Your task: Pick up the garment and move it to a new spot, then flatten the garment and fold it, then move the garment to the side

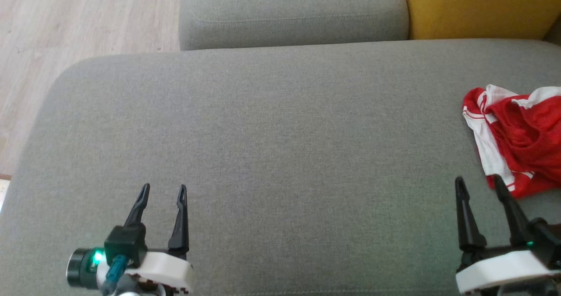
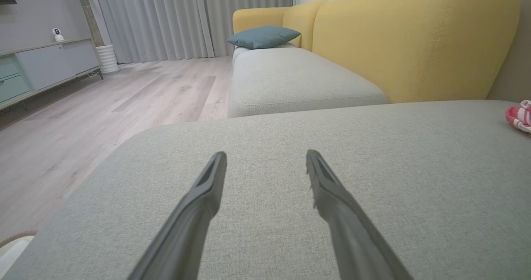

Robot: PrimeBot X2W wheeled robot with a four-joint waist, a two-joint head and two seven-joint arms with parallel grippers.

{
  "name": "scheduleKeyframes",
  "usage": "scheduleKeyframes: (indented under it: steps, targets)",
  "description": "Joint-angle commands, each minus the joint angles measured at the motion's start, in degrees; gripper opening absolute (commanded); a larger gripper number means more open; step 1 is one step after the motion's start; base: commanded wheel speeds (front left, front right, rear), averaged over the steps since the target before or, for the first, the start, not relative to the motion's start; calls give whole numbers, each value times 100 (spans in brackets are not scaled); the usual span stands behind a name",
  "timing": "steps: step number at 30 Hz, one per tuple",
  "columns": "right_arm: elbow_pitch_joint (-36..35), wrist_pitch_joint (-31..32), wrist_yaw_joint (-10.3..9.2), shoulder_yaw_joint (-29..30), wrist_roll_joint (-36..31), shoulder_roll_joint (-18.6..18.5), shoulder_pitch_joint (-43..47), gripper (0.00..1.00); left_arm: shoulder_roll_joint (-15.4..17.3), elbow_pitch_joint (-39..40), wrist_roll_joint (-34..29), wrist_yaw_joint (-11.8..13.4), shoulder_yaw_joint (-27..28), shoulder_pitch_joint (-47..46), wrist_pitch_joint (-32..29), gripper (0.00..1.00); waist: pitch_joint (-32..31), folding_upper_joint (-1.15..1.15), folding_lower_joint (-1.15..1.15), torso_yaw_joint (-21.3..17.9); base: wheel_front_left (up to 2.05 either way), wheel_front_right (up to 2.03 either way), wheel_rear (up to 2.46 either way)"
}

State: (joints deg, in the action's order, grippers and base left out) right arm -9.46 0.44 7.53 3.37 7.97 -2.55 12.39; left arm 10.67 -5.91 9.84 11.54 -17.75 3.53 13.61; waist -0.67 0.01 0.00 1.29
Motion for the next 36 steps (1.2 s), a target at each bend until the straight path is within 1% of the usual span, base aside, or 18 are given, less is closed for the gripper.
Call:
scheduleKeyframes:
  steps: [1, 19, 36]
  targets:
    - [-223, 19, -4, -158, -19, -42, -130, 100, 105, 156, 16, 10, 199, -182, -3, 100, -13, -1, 0, -2, 0, 0, 0]
    - [-331, 86, -4, -208, -55, -34, -101, 100, 182, 180, 15, 110, 134, -191, -142, 100, -6, -1, 0, 6, 0, 0, 0]
    - [-384, 109, -4, -207, -42, -33, -117, 100, 213, 186, 46, 155, 78, -237, -110, 100, 34, -1, 0, 0, 0, 0, 0]
